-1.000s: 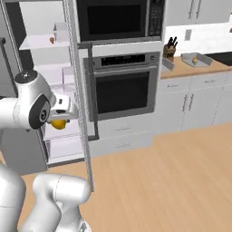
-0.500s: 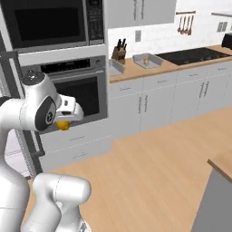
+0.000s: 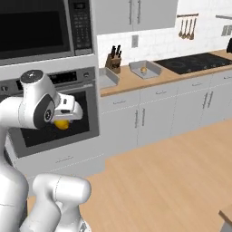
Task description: Place one lemon and one chicken drumstick in each tupperware on the nearby counter, to pack two identical lunches.
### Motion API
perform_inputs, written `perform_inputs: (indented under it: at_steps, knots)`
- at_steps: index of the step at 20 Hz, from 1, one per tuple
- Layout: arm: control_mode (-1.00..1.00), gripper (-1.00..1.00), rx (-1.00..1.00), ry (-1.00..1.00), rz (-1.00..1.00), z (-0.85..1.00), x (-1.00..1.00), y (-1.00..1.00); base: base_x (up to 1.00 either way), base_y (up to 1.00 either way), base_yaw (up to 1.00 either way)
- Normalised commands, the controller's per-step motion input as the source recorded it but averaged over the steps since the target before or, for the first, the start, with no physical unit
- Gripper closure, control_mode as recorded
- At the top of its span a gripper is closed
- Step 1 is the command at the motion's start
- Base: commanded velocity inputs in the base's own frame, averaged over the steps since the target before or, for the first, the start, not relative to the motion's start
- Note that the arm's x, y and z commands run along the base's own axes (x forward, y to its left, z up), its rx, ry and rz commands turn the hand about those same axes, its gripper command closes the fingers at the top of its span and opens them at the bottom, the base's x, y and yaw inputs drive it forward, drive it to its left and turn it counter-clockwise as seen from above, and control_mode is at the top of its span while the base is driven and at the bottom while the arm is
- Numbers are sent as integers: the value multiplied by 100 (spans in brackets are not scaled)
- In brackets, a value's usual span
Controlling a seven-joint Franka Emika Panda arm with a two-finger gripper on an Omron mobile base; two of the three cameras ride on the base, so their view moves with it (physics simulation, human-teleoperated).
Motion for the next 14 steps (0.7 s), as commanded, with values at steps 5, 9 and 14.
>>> perform_inputs:
  at_steps: [5,9,14]
  knots:
    - [100,100,0,0,0,0,0,0,100,-93,-4]
    - [100,100,0,0,0,0,0,0,100,-42,0]
    - [100,100,0,0,0,0,0,0,100,-1,4]
